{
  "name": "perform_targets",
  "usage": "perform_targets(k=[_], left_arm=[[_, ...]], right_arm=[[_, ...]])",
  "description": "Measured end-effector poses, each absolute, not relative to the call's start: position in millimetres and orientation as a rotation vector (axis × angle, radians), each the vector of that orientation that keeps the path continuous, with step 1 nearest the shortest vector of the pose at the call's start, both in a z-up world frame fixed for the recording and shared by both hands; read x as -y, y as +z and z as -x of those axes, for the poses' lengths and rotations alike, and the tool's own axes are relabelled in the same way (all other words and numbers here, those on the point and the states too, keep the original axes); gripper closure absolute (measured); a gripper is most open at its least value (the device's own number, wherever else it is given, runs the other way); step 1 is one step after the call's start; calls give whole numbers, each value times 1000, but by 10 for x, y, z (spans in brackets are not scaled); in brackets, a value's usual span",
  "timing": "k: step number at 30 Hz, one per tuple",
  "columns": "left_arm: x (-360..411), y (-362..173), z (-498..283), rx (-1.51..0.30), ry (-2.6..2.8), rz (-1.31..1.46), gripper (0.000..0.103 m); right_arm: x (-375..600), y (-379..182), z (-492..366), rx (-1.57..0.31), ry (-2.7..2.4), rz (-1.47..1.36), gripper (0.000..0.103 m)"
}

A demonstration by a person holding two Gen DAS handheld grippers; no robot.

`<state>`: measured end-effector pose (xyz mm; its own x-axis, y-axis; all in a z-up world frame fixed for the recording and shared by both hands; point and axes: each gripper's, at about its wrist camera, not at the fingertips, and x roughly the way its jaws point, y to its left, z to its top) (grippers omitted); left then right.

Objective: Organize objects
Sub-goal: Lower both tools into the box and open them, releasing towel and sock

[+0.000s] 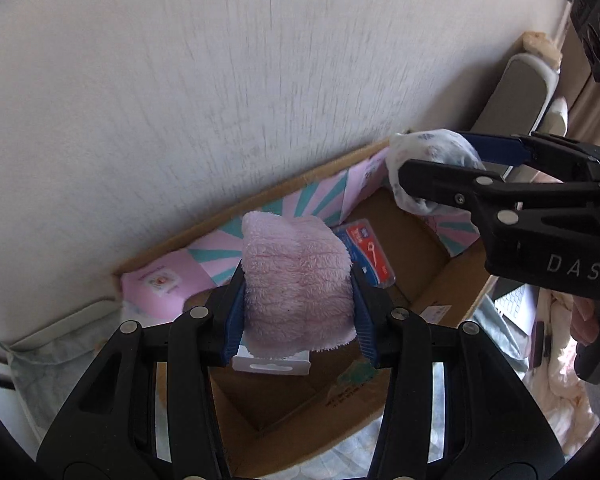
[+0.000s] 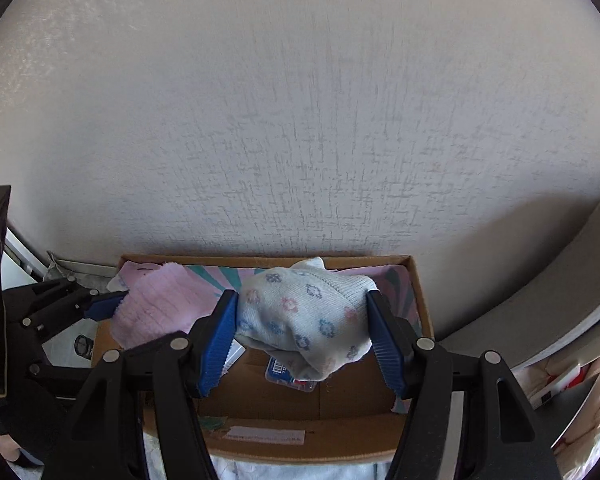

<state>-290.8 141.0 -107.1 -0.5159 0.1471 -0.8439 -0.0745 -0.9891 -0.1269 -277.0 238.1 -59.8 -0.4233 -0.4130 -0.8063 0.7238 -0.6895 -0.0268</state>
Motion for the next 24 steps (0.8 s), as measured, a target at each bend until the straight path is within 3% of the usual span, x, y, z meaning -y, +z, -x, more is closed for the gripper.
perform_targets(k=[16,20,21,23,24], left_arm=[[-1510,-1505,3160,100,2467,1668,60],[-1548,-1442,3178,79,2434,1676,59],[-1561,-1428,3177,57,2433,1687,55],[-1579,-1394,3158,-1,2447,1700,15],[-1578,-1373,3141,-5,2453,1683,1]], right_arm=[[-2279,-1120,3145,-511,-2048,-1277,44],[-2270,-1120,3200,-507,-2032,-1323,35],[-2258,-1122,3217,-510,-2028,-1339,32],[-2260,-1125,3233,-527,-2031,-1363,13],[-2263,-1124,3233,-533,-2034,-1365,8]])
